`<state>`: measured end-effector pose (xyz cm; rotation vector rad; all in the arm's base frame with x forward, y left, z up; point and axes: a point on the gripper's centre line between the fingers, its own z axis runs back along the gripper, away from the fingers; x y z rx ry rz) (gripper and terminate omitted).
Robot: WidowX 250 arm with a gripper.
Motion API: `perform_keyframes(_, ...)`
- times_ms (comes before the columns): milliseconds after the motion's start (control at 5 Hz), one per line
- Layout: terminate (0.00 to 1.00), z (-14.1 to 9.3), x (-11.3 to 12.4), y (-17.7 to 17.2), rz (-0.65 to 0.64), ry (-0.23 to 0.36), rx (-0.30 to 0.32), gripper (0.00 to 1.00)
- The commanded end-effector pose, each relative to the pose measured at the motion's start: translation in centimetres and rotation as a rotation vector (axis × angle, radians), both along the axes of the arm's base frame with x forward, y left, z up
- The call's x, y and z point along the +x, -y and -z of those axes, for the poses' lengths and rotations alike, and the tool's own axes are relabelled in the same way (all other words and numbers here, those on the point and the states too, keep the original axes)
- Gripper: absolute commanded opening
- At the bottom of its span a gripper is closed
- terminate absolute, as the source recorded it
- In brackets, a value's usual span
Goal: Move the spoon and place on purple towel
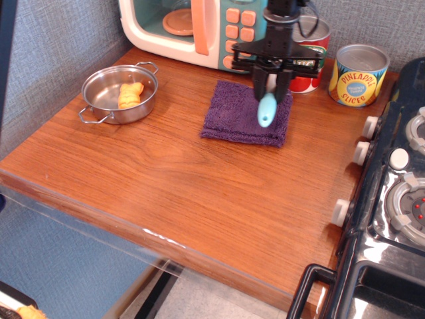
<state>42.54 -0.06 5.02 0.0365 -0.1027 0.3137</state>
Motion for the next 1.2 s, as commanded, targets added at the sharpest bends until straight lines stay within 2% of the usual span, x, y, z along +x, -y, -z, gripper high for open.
perform_keyframes(0,0.00,-2.2,0.7,-2.8,-0.082,0.023,0.011,0.00)
perform_keyframes(200,0.00,-2.2,0.4,-2.4,-0.068,0.001,0.010,0.00)
perform_keyframes(400,0.00,-2.3,0.0,-1.9,-0.044,-0.008,0.012,1.00)
perform_keyframes(800,0.00,-2.9,-1.2,-0.6,0.000,-0.004,0.009,1.00)
perform_keyframes(1000,0.00,-4.3,-2.2,-0.1,0.047,0.053,0.000,1.00)
